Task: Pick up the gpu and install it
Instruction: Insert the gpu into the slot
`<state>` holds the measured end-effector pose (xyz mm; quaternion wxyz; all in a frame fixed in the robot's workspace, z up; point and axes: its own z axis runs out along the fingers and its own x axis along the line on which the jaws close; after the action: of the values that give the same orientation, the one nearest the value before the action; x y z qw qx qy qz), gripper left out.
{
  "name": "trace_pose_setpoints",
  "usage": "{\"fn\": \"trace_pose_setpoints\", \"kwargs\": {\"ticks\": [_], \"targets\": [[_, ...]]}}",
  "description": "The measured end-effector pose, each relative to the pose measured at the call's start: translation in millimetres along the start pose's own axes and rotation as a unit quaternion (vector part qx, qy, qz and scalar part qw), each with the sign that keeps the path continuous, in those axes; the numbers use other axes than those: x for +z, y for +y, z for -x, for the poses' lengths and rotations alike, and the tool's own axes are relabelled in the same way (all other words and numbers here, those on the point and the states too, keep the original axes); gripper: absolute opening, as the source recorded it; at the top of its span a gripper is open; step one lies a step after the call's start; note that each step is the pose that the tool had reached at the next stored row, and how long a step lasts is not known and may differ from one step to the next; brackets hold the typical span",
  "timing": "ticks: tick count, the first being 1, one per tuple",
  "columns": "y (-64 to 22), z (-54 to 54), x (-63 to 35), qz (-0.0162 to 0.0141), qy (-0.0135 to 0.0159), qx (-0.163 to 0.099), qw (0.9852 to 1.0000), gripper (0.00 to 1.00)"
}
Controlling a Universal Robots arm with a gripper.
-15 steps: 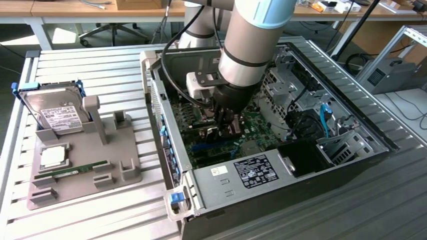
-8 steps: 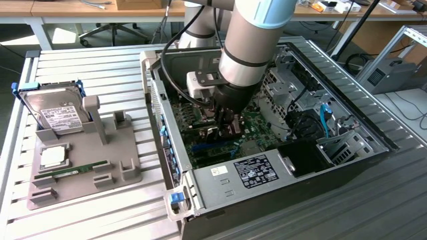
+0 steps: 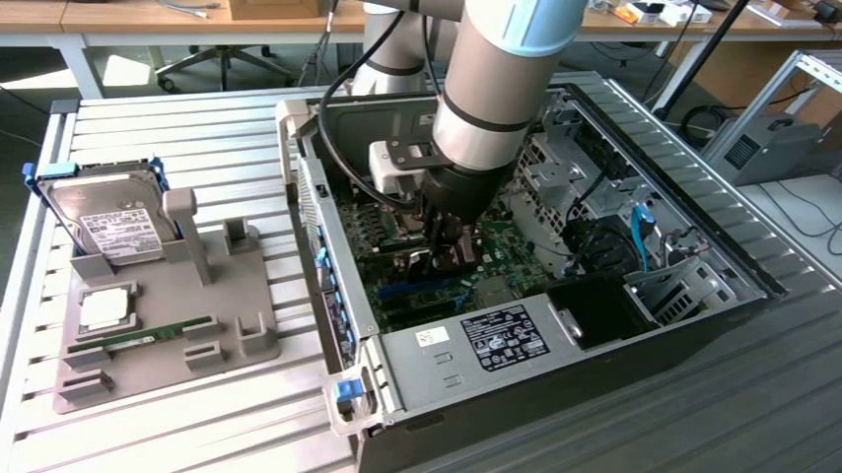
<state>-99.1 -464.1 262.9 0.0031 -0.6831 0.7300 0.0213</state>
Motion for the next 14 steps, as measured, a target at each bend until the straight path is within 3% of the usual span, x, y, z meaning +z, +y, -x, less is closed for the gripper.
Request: {"fn": "trace_pose_setpoints", "kwargs": {"ticks": [2,3,6,7,8,10,14], "targets": [[-0.1,0.0,0.0,0.001,0.0,0.0,1.0,0.27],[-0.3,0.1,0.1,0.0029,0.0003,0.0,1.0,0.27],[-1.2,0.1,0.0,0.0214,0.0029,-0.007,0.9997,0.27],[-1.5,0.1,-0.1,0.0267,0.0041,-0.012,0.9996,0.27],[-1.7,0.1,0.0,0.0297,0.0048,-0.016,0.9994,0.27],[-2.5,0.1,0.3,0.0322,0.0056,-0.027,0.9991,0.27],[-2.9,0.1,0.5,0.0327,0.0066,-0.042,0.9986,0.27]]}}
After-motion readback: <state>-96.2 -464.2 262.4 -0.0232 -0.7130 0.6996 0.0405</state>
